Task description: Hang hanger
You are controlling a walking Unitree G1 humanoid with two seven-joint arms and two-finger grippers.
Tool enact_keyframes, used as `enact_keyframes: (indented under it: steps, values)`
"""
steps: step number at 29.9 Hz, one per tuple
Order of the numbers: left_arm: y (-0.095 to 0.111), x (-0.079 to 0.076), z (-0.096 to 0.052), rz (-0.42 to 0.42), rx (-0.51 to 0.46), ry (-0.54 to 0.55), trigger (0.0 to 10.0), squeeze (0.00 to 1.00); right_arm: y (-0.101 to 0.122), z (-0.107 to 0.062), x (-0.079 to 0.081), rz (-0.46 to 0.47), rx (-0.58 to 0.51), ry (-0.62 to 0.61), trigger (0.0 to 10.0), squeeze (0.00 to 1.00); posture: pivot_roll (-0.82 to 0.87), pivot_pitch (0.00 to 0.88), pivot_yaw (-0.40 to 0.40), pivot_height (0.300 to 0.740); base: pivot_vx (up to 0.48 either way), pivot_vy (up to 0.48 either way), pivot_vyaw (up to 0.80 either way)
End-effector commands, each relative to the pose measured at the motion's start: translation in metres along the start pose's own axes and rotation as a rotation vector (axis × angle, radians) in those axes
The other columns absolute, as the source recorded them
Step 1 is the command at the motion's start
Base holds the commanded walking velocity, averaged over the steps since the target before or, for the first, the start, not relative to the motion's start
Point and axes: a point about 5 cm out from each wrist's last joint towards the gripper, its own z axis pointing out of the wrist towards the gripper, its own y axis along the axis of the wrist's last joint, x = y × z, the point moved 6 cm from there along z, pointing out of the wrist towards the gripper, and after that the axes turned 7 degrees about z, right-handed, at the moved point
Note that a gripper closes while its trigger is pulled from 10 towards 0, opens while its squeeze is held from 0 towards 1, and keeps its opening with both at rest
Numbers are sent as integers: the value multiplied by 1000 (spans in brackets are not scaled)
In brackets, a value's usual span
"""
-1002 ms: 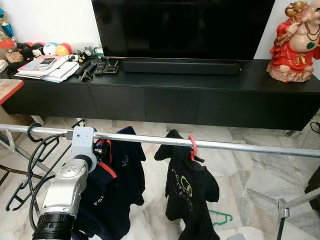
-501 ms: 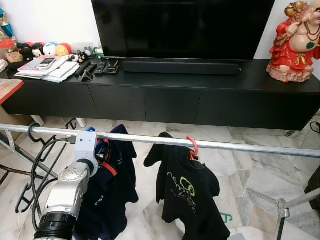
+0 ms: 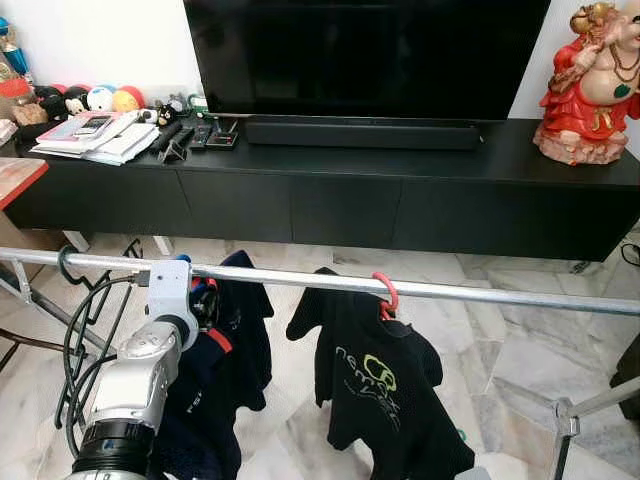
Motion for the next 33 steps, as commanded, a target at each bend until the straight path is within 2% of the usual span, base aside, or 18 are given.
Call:
enact_keyframes:
  steps: [1, 2, 3, 13, 22, 33]
  values:
    - [-8, 1, 2, -23, 51, 1, 10000, 0, -7, -1, 1, -3, 16, 3, 10000, 0, 28, 83, 0, 740, 0, 0, 0]
    - [-10, 2, 2, -26, 59, 4, 4549, 0, -7, -1, 1, -3, 17, 3, 10000, 0, 28, 83, 0, 740, 0, 0, 0]
    - [-11, 3, 2, -32, 68, 8, 0, 0, -7, -1, 0, -3, 17, 3, 10000, 0, 28, 83, 0, 740, 0, 0, 0]
    - [-11, 5, 2, -31, 74, 12, 0, 0, -7, -1, 0, -6, 17, 4, 10000, 0, 29, 84, -2, 740, 0, 0, 0]
    - [10, -1, 1, 36, -10, -18, 0, 0, -7, -1, 0, -7, 18, 4, 10000, 0, 32, 83, -2, 740, 0, 0, 0]
    - [7, -4, 0, 71, 12, -32, 0, 0, -7, -1, 1, -6, 18, 5, 10000, 0, 33, 82, -1, 740, 0, 0, 0]
